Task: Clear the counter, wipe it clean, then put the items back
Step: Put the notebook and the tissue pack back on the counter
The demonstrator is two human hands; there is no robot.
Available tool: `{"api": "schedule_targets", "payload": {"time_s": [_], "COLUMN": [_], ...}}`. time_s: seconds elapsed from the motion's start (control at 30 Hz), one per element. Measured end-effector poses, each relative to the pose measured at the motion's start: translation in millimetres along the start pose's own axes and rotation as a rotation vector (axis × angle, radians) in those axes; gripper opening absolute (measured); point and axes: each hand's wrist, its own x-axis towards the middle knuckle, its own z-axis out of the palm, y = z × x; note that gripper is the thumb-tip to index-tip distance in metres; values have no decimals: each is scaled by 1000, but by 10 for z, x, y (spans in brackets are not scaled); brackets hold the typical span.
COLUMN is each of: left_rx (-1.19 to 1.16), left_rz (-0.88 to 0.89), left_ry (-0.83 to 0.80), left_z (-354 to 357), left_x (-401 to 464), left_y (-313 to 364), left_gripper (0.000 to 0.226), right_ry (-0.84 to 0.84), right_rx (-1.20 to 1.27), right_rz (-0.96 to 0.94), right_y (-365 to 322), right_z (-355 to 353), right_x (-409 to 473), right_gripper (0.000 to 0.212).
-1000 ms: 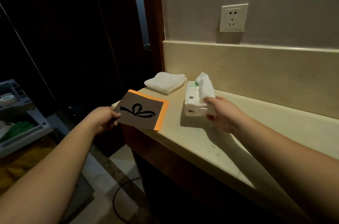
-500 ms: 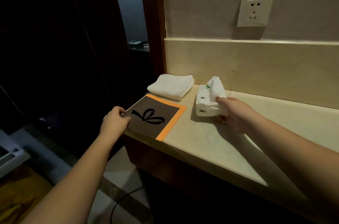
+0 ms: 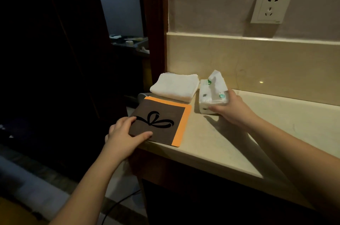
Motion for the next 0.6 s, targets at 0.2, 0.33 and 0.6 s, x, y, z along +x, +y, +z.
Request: {"api": "schedule_targets", "payload": {"time_s": [0.2,0.33,0.6], "left_rx": [-11,-5,4], "left_rz": [41,56,54], "left_ry": [-69,-71,-83], "left_z": [-45,-52,-40], "left_x": [92,126,131], "left_y": [-15,13,40], "left_gripper": [84,83,83], "right_ry": [26,47,60], "right_rx": [-181,-206,-194], "right_rz": [-38,-8,8], "right_y": [-3,-26,-99], "right_z": [121,196,245], "right_x": [143,223,311], "right_gripper": [69,62,58]}}
